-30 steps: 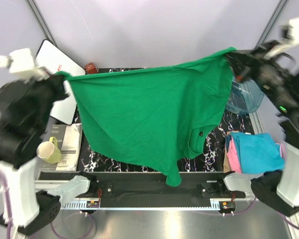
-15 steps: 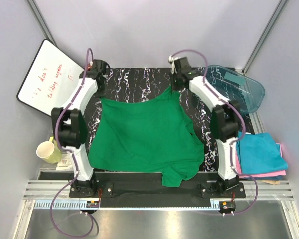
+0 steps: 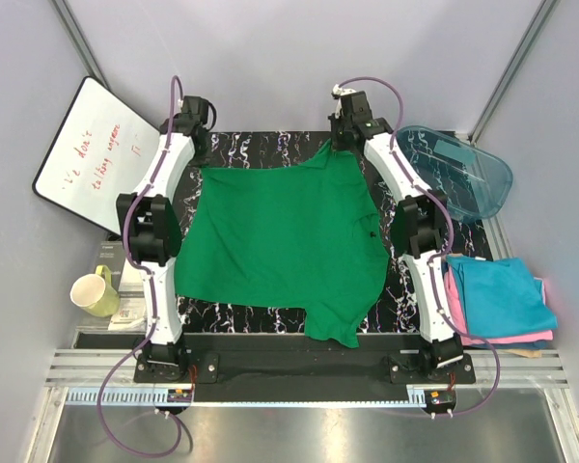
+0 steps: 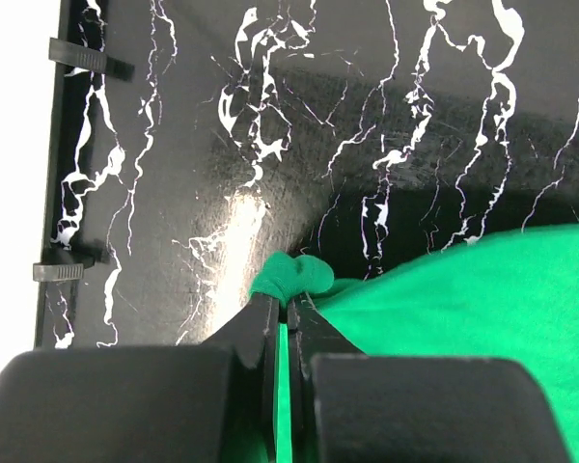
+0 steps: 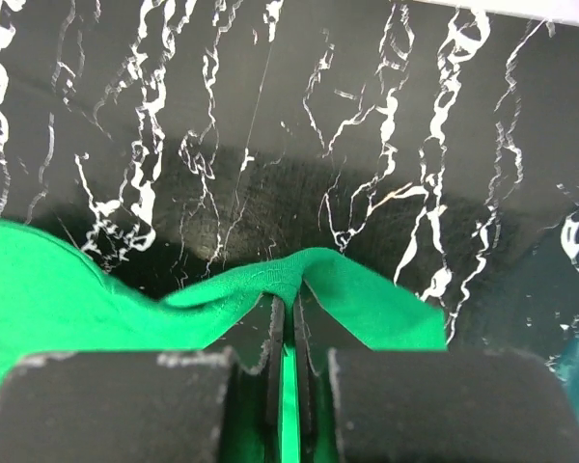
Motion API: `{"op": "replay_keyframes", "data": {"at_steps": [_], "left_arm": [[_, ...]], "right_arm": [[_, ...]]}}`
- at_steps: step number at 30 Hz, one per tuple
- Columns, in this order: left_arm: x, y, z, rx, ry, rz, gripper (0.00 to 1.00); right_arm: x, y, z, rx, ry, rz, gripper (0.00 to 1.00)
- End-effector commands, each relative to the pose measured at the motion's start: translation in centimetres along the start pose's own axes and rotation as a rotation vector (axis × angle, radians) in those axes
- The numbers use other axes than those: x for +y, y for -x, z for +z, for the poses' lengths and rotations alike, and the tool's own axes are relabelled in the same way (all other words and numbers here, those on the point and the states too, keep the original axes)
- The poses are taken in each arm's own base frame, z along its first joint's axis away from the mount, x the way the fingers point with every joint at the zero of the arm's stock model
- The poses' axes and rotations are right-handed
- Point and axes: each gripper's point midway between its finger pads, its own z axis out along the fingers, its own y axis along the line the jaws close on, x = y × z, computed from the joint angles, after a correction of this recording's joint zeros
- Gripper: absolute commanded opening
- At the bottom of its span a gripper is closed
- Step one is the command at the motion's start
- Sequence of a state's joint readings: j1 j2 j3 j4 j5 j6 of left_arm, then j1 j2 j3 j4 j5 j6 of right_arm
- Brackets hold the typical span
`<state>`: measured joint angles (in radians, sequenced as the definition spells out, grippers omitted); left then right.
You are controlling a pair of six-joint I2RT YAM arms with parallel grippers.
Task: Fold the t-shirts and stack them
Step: Flatten out the tshirt, then fold the flattened tshirt in 1/3 of the way
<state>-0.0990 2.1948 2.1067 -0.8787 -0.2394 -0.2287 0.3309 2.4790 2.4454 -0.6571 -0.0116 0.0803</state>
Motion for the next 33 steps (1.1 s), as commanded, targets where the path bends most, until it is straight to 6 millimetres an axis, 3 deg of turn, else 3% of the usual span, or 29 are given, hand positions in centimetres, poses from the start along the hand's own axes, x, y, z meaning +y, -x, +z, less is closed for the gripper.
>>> {"op": "replay_keyframes", "data": {"at_steps": [1,3,4,5,6,7,8,10,11,13,14,15,17,19,23,33], "left_arm": [[1.0,1.7,-3.0,-0.059,0.009,-0.006,0.00],[1.6,-0.2,-2.7,-0.014,0.036,-0.009,0.00],[1.9,-0.6,-3.3,-0.012,0.040,-0.013,0.00],[2.3,-2.3,-2.9,0.034,0.058,-0.013,0.00],[2.6,-3.0,-3.1,0.052,0.062,-0.017,0.00],[2.8,-3.4,-3.5,0.062,0.064,-0.034,0.00],[3.1,-5.0,-3.6,0.111,0.076,-0.030,0.00],[3.6,-5.9,-4.2,0.134,0.088,-0.043,0.00],[3.9,-6.8,-4.3,0.162,0.098,-0.041,0.00],[4.3,-7.3,-4.7,0.180,0.111,-0.045,0.00],[4.4,-7.6,-4.8,0.192,0.115,-0.048,0.00],[4.5,-7.9,-4.7,0.206,0.122,-0.046,0.00],[5.0,-8.2,-4.8,0.227,0.144,-0.048,0.00],[5.2,-8.7,-4.5,0.251,0.154,-0.048,0.00],[5.6,-9.9,-3.9,0.301,0.179,-0.033,0.00],[5.9,-13.2,-2.1,0.416,0.212,-0.011,0.00]], "right_arm": [[0.0,2.9,-3.8,-0.053,-0.002,0.015,0.00],[-0.2,1.4,-4.1,-0.008,-0.009,0.015,0.00],[0.1,1.5,-5.3,0.000,0.002,0.014,0.00],[0.2,1.1,-5.7,0.011,0.004,0.013,0.00],[-0.1,-0.6,-5.6,0.053,-0.001,0.018,0.00],[-0.1,0.0,-7.1,0.038,-0.003,0.021,0.00],[-0.1,-0.3,-7.6,0.045,-0.007,0.025,0.00],[-0.2,-1.3,-9.1,0.068,-0.009,0.039,0.00],[-0.2,-2.8,-9.2,0.103,-0.010,0.044,0.00],[-0.2,-3.0,-10.9,0.106,-0.007,0.054,0.00],[-0.3,-4.4,-11.0,0.139,-0.013,0.060,0.00],[-0.2,-4.3,-12.1,0.130,-0.013,0.070,0.00],[-0.4,-6.2,-12.7,0.173,-0.020,0.094,0.00],[-0.1,-6.7,-13.9,0.181,-0.009,0.109,0.00],[-0.2,-11.0,-14.5,0.284,-0.009,0.124,0.00],[-0.5,-18.6,-16.3,0.463,0.001,0.137,0.00]]}}
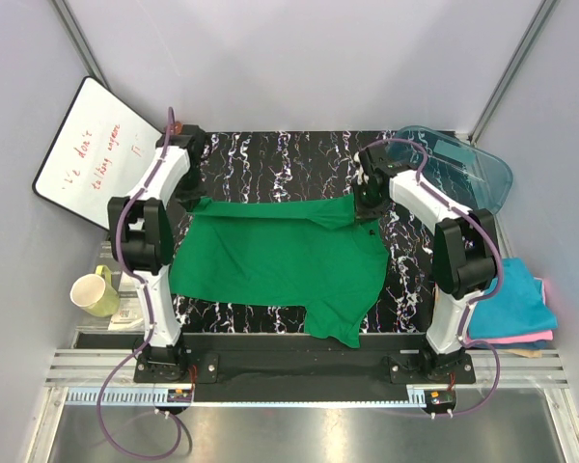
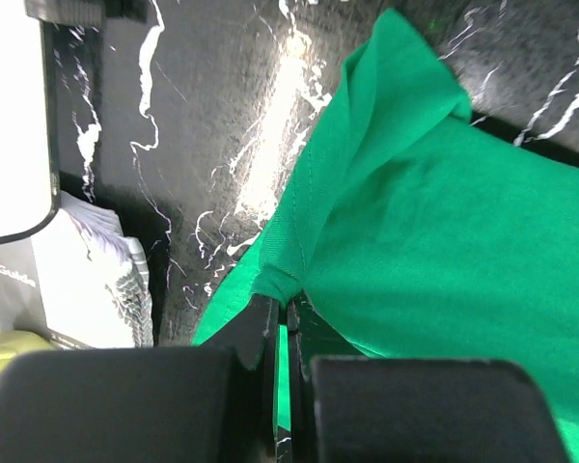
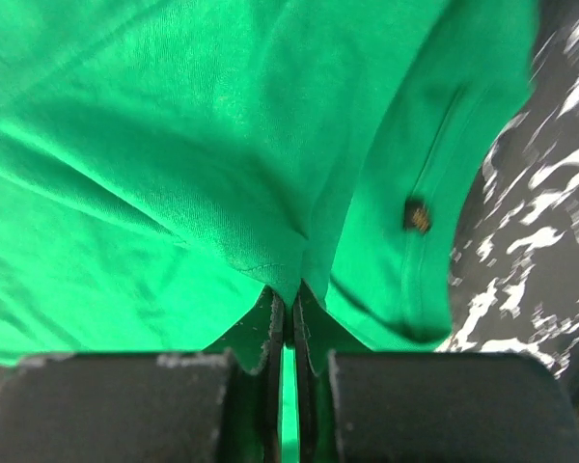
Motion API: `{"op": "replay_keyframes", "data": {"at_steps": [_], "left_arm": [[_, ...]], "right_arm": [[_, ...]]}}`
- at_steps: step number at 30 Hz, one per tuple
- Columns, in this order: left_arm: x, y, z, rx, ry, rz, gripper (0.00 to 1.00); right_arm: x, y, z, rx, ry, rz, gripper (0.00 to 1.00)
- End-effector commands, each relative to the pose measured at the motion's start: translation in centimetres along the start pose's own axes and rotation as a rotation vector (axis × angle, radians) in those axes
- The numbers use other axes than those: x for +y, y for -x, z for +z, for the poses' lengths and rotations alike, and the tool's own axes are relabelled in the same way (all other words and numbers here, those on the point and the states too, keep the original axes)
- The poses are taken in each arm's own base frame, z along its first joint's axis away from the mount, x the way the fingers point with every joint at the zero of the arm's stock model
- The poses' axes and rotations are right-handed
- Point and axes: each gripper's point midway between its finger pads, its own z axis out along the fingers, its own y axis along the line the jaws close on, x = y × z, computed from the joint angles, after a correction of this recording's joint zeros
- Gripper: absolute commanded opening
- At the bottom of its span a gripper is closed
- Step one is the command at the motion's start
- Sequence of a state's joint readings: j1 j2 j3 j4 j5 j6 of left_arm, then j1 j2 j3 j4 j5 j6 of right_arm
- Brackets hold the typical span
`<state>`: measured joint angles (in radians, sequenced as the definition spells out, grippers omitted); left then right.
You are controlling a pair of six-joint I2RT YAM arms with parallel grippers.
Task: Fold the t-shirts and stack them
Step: Fold the flattened tshirt in 1/3 of the way
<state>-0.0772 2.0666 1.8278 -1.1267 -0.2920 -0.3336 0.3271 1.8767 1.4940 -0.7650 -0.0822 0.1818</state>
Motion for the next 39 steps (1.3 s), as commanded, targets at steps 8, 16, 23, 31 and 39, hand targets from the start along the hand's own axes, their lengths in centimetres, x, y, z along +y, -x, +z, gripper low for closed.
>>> {"op": "replay_keyframes", "data": {"at_steps": [8,16,23,31,39], "left_arm": [[1.5,-1.1,0.8,0.063,0.089,-0.042,0.99],[1.1,1.2,-1.0,-0.003,0.058,-0.054,0.99],[1.2,1.0,-1.0,0.002,0.066,-0.054,0.99],[-0.8,1.4,-1.8,-0.028,0.033,0.010,0.99],[-4.4,1.5,-1.5,-0.033,-0.012,0.096,0.99]], "right_arm": [[0.3,-4.0,0.1,0.117,0.033,0.012,0.00],[1.4,-6.2,0.0,0.216,0.070,-0.003,0.00],[1.3,-8.6,-2.7,0.274,0.053,0.015,0.48],[2.2,-0.1,-7.1,-0.057,0.043,-0.024,1.00],[4.0,0.9,1.8,0.079,0.124,-0.004,0.00]]}}
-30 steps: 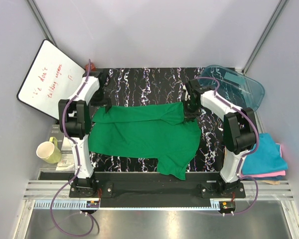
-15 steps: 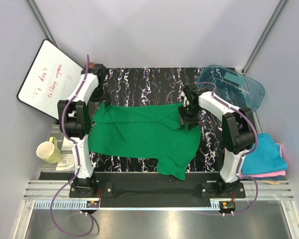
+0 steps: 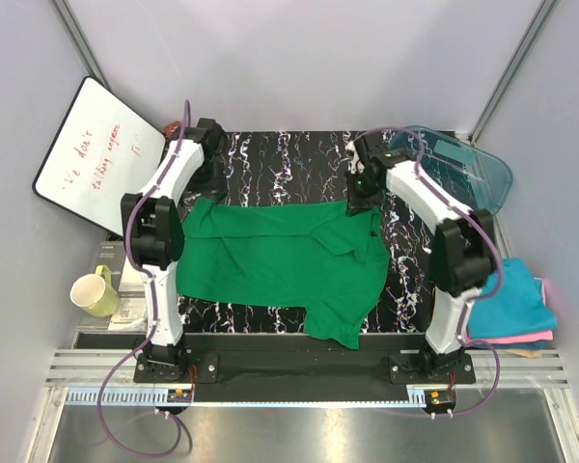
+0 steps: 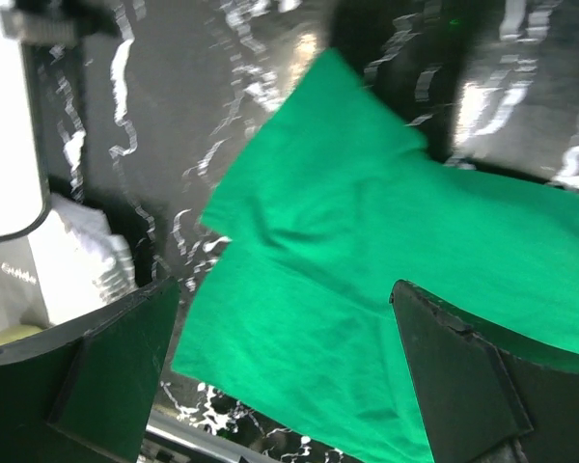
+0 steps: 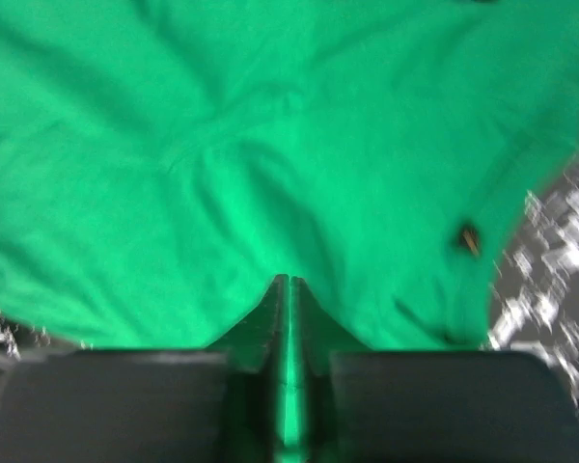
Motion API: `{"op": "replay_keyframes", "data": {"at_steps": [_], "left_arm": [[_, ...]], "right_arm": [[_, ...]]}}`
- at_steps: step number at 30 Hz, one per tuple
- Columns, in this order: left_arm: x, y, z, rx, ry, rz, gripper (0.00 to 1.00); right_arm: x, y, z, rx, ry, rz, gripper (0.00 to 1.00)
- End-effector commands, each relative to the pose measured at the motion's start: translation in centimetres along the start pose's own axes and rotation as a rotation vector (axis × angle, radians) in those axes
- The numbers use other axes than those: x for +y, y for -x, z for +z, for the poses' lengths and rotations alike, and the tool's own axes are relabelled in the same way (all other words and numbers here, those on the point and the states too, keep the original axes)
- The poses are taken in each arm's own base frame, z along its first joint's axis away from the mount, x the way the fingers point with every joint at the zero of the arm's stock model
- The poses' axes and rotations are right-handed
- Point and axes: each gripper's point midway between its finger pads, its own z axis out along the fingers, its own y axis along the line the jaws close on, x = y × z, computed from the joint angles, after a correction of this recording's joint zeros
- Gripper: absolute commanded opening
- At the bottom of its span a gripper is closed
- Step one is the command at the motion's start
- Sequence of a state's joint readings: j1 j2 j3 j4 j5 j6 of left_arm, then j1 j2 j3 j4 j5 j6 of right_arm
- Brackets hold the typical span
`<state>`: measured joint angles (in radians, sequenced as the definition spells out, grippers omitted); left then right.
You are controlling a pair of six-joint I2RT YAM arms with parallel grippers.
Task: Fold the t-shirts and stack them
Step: Fold the flattened tshirt in 1/3 of the way
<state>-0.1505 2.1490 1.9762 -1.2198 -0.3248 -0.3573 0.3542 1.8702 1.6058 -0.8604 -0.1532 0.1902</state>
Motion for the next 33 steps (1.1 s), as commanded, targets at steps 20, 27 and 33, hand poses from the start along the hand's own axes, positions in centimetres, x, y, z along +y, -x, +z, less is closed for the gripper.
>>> {"op": "replay_keyframes", "data": {"at_steps": [20,27,33], "left_arm": [[-6.0,-0.5,-0.3,-0.004,-0.099,0.136,0.99],[-2.7,2.5,-6.2,-0.187,-0.074,0.035,0.99],[-0.9,2.6,-11.2,-0.337,-0.148,-0.074,0.99]], "right_arm": [[-2.1,2.9,14.2,0.172,-0.113,0.008,0.00],[-2.6,6.3,15.3,0.121,-0.172,0.009,0.00],[-3.3,8.7,16.4,0.041,-0.217,0.003,0.00]]}}
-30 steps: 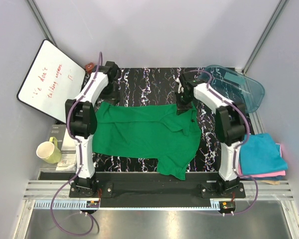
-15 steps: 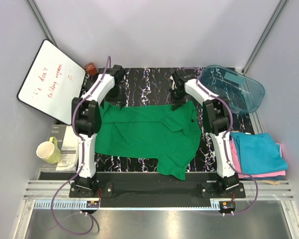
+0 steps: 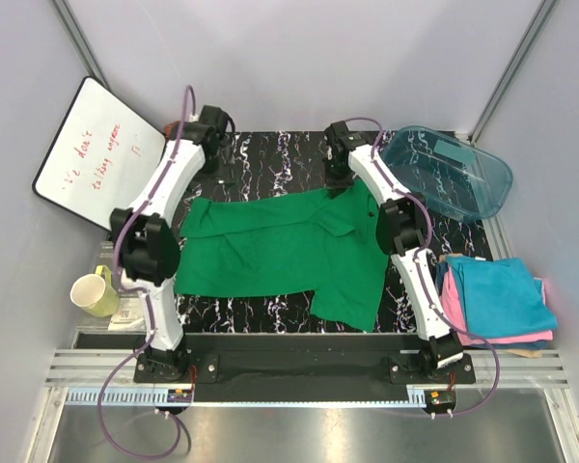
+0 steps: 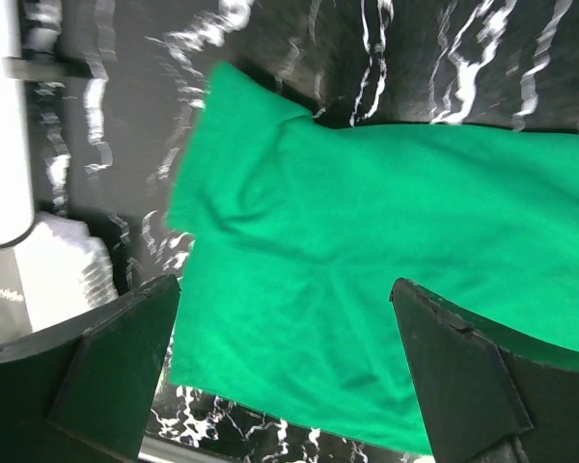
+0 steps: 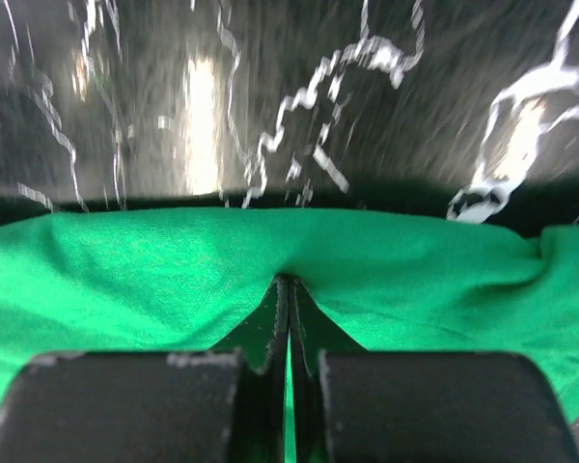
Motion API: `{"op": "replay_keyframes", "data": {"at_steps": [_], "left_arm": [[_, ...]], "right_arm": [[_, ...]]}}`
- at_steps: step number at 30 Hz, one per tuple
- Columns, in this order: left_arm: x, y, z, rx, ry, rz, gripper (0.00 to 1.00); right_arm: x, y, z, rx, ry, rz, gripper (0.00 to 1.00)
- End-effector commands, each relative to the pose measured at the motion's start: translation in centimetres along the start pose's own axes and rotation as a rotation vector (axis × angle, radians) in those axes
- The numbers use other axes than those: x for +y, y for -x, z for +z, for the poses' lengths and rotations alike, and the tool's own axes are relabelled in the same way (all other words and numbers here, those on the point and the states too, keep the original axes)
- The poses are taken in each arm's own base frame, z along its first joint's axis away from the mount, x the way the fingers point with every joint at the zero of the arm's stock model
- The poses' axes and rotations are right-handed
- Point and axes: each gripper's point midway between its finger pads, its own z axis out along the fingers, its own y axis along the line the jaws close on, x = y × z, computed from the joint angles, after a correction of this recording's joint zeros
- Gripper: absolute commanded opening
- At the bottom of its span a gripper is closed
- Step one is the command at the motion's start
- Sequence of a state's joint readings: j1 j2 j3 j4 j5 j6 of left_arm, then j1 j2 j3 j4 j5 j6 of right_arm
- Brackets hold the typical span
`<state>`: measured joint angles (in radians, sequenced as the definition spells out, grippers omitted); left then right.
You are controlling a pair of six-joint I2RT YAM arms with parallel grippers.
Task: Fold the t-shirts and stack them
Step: Fold the flattened tshirt in 1/3 of the way, then grap the side of the flattened tshirt closest away from the robot with both arms
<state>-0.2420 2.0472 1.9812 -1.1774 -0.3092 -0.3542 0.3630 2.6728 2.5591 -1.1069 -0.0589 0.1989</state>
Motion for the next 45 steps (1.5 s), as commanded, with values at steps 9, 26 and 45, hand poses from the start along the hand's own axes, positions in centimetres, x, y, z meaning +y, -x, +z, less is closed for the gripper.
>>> {"op": "replay_keyframes", "data": {"at_steps": [9,26,45], "left_arm": [[1.5,0.4,-3.8,-0.121,-0.045,-0.034,0.99],[1.4,-8.9,-5.7,-0.020,-0.242,-0.084,0.99],[4.5,-23.4,-1.3,0.235,-0.117,-0.319,0.92]], "right_arm": [[-3.7,2.6,4.2,-0.112,-0.183,0.048,0.00],[0.0,-0.5,-21.8,-0.330,0.048,-0.058,0.65],[-5.5,-29.9,-16.7,0.148,-0.055,0.491,0.68]]}}
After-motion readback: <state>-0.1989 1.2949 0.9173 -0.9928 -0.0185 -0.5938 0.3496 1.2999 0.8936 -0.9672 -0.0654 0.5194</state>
